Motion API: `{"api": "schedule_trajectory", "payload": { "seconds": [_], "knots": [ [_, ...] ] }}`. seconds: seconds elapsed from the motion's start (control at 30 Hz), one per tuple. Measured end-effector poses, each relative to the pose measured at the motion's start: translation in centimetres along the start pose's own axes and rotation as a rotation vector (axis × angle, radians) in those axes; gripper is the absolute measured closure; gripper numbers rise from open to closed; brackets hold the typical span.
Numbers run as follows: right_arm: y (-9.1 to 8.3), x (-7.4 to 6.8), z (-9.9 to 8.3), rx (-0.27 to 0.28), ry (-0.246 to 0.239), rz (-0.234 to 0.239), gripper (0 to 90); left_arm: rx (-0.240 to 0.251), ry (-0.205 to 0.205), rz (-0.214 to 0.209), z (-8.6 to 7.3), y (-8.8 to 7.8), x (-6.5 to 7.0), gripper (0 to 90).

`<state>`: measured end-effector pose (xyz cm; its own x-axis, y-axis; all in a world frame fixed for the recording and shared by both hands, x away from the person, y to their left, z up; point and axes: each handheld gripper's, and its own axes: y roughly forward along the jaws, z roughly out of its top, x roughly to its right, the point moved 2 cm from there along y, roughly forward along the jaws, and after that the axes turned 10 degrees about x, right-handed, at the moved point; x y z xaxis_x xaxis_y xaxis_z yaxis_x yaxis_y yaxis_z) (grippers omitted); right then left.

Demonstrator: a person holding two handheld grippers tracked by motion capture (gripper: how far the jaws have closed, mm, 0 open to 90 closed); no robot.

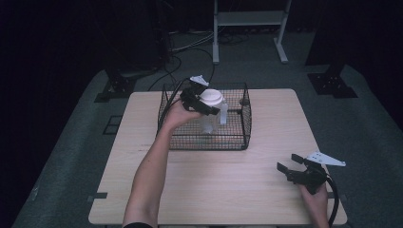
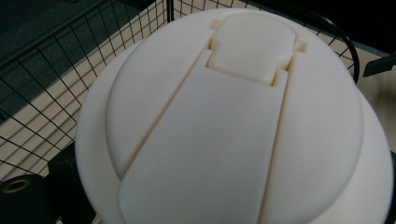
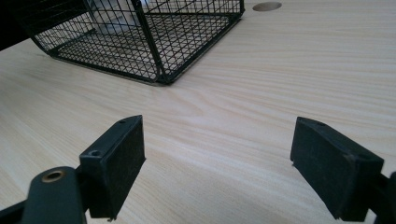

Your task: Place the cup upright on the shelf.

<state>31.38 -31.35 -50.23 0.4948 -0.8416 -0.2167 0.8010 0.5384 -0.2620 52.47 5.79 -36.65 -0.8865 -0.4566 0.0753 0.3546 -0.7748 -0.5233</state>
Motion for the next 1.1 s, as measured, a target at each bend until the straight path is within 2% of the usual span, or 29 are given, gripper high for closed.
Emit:
{"api": "schedule_trajectory", "payload": {
  "seconds": [0.13,0.3,0.63,0.67,0.9,1.1],
  "knots": [
    [0.0,0.0,0.0,0.0,-0.001,0.0,16.7,-0.026,-0.016,0.004,-0.9,0.7,-0.2,5.4],
    [0.0,0.0,0.0,0.001,0.0,0.0,16.6,-0.009,-0.022,0.009,-1.5,0.7,-0.4,5.4],
    [0.0,0.0,0.0,-0.001,-0.001,-0.001,16.6,0.011,0.03,0.017,-2.5,-0.2,0.1,5.4],
    [0.0,0.0,0.0,-0.001,-0.001,-0.001,16.6,0.019,0.025,0.019,-2.6,-0.2,0.2,5.4],
    [0.0,0.0,0.0,0.0,-0.001,-0.001,16.6,0.016,0.057,0.023,-2.8,-0.3,0.7,5.4],
    [0.0,0.0,0.0,-0.003,-0.004,0.0,16.6,0.027,0.054,0.028,-3.2,-0.7,0.8,5.4]
  ]
}}
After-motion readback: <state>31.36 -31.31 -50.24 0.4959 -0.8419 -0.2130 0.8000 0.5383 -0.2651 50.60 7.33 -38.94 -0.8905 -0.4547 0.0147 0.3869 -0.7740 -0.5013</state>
